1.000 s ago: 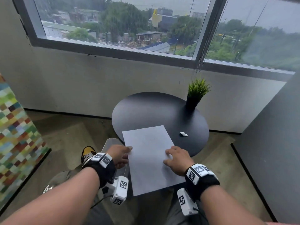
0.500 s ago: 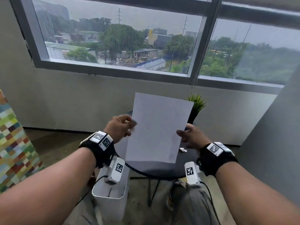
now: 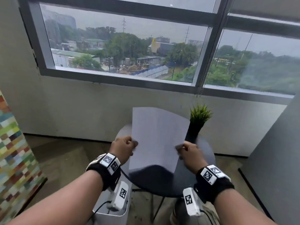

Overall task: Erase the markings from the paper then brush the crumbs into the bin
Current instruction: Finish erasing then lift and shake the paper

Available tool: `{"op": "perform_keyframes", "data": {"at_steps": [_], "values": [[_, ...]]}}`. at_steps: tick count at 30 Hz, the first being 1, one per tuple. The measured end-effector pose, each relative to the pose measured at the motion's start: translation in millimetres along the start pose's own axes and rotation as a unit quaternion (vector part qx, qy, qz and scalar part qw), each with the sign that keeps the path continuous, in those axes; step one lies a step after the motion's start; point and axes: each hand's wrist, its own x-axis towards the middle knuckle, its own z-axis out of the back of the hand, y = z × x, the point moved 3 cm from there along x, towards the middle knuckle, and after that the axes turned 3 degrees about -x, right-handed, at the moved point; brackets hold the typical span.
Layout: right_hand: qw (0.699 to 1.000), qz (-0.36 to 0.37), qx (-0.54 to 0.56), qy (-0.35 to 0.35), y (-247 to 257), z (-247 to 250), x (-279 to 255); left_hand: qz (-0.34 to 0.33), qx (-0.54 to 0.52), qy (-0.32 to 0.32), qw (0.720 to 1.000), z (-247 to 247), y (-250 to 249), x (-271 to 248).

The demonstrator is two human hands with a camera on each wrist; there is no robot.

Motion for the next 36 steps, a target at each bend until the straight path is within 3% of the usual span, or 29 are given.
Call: {"op": "perform_keyframes", "data": {"at_steps": [3, 7, 10, 13, 15, 18, 20, 23, 26, 31, 34, 36], "values": [[0.999, 0.017, 0.006, -0.035, 3.1, 4.4, 5.7, -0.025, -0.017, -0.017, 0.999, 0.9, -6.2, 8.4], [1.0, 0.002, -0.011, 0.008, -6.2, -3.4, 10.0, 0.017, 0.005, 0.005, 1.0, -1.5, 7.5, 16.7], [1.0, 0.019, 0.005, 0.003, -9.3, 3.6, 22.9, 0.021, 0.01, 0.004, 1.0, 4.4, 10.6, 32.4], [0.998, 0.018, 0.053, 0.008, -25.4, 11.8, 37.7, 0.062, 0.051, 0.054, 0.995, 2.7, 19.8, 37.6], [0.999, -0.012, -0.02, 0.034, -54.2, 7.6, 50.5, 0.096, 0.09, 0.109, 0.985, -8.5, 34.9, 36.5], [0.961, -0.047, -0.24, 0.127, -99.0, -6.9, 57.0, 0.093, 0.22, 0.165, 0.957, -17.2, 44.6, 30.9], [0.94, -0.051, -0.295, 0.166, -123.0, -19.8, 54.3, 0.099, 0.282, 0.174, 0.938, -23.1, 48.6, 28.1], [0.945, -0.031, -0.295, 0.14, -133.0, -23.6, 54.1, 0.094, 0.354, 0.156, 0.917, -25.2, 47.0, 25.4], [0.936, -0.017, -0.324, 0.139, -129.6, -21.0, 60.5, 0.028, 0.419, 0.158, 0.894, -33.6, 38.2, 30.0], [0.93, -0.06, -0.327, 0.16, -116.8, -18.0, 74.1, -0.094, 0.469, 0.266, 0.837, -73.3, 25.0, 26.7], [0.957, -0.068, -0.243, 0.142, -95.1, -24.4, 78.8, -0.092, 0.524, 0.296, 0.793, -88.4, 33.3, 28.2], [0.971, -0.035, -0.186, 0.147, -74.5, -35.8, 75.7, -0.072, 0.547, 0.313, 0.773, -93.6, 42.8, 27.9]]}}
